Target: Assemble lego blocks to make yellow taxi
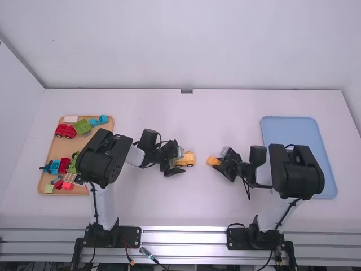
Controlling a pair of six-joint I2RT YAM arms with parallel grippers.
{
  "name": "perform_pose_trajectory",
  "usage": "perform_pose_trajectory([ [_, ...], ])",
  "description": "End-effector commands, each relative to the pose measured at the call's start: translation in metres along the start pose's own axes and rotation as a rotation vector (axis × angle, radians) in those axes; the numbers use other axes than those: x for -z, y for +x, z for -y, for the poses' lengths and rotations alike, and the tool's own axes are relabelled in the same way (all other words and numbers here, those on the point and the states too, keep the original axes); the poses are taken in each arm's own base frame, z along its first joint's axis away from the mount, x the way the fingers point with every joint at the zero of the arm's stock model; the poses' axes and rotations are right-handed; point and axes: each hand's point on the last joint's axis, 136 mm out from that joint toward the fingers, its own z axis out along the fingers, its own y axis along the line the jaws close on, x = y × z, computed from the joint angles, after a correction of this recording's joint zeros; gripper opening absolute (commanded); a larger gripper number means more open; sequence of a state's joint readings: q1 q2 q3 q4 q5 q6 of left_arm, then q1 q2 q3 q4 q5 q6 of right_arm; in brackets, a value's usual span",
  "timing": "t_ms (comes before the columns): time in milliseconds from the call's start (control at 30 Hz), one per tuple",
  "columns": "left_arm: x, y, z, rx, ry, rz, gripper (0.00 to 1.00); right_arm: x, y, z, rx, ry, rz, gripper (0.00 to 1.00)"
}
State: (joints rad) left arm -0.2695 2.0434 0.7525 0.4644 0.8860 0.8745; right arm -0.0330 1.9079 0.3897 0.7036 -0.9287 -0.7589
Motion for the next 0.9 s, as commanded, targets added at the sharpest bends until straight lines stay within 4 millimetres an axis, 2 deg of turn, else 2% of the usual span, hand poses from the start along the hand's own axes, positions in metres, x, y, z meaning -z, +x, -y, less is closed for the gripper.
perform_pose_trajectory([
  [0, 0.001, 0.004, 0.004, 0.034, 0.003, -0.01, 0.99, 0.002, -0.02, -0.005, 0.007, -0.045, 0.08, 0.24],
  [67, 0.001, 0.003, 0.001, 0.075, -0.006, -0.008, 0.99, 0.004, -0.035, 0.0, 0.007, -0.04, 0.105, 0.24],
  [233, 0.003, 0.004, -0.002, 0.071, -0.02, -0.009, 1.0, 0.001, -0.055, 0.0, 0.051, -0.065, 0.11, 0.23],
  [300, 0.003, 0.004, -0.001, 0.04, -0.015, -0.007, 0.97, -0.003, -0.065, -0.004, 0.097, -0.102, 0.098, 0.22],
  [433, 0.007, 0.007, -0.002, 0.026, -0.017, -0.009, 0.95, -0.011, -0.075, -0.005, 0.128, -0.153, 0.073, 0.2],
  [633, 0.015, -0.002, -0.004, 0.019, 0.006, 0.084, 0.96, -0.018, -0.094, -0.019, 0.224, -0.28, 0.048, 0.15],
  [867, 0.006, -0.004, 0.003, 0.003, 0.039, 0.105, 0.96, -0.022, -0.103, -0.021, 0.26, -0.297, 0.042, 0.16],
])
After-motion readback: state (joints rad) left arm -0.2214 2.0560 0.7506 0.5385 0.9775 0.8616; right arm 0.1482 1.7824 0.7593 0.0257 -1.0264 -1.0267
